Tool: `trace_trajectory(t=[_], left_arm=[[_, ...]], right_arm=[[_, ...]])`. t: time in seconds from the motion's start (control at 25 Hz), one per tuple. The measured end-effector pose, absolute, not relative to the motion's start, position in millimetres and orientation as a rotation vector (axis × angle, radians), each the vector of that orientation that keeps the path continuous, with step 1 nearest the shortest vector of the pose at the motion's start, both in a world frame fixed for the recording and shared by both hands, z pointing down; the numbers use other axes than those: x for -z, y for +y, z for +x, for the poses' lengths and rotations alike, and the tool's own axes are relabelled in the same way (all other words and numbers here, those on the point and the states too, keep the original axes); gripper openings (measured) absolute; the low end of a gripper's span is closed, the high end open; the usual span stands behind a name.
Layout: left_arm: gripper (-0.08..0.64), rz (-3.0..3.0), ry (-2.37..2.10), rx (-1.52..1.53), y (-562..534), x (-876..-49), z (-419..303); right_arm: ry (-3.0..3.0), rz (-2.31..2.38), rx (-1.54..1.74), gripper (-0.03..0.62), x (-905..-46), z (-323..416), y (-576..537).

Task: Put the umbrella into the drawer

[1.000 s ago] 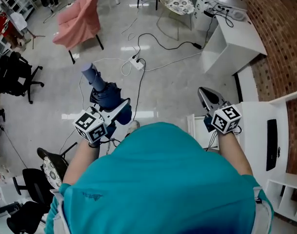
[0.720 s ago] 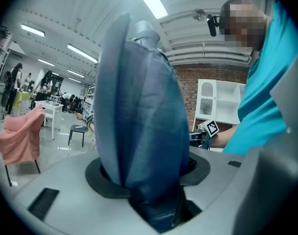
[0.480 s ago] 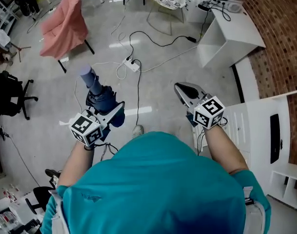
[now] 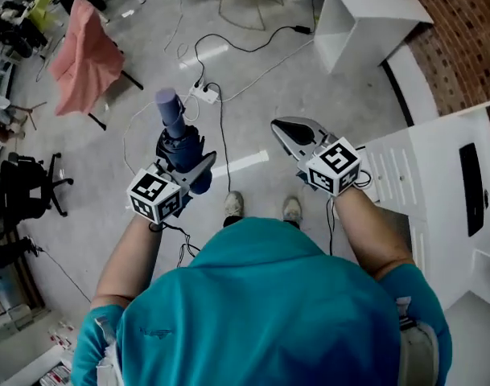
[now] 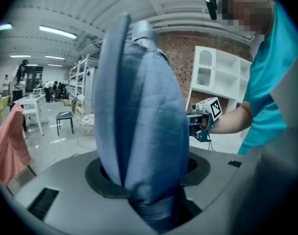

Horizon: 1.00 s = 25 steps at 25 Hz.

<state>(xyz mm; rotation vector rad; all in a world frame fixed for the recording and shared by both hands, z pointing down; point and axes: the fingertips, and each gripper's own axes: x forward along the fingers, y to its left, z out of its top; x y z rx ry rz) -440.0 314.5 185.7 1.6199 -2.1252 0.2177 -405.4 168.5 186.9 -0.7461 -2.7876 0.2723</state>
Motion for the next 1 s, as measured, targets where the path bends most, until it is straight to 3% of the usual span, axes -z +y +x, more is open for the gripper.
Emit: trace_trajectory(t=[0.2,0.44,0.72,1.0], left_arm=[[0.255,1.883,-1.843,-0.453,177.8,-233.6,-426.8],[0.255,2.127,-1.501,-0.726,5.7,-328.4,-355.0],[0.255,2.305,-1.062,-1.096,-106.2,-463.0,-241.8],[0.255,2.366,-0.595,-1.529,-140.4,-616.5,-150.3]], right_arm=[[-2.864,-0.257,-0.431,0.023,-237.4,-342.1,32.8],[-2.825,0.361,-0.612,0.023,-334.7,-192.2,-112.9],[-2.649,0.88,-0.781,0.023,-463.9,-15.8,-181.9],[-2.535,1.146,-0.839,0.023,-575.0,107.2,-195.4]])
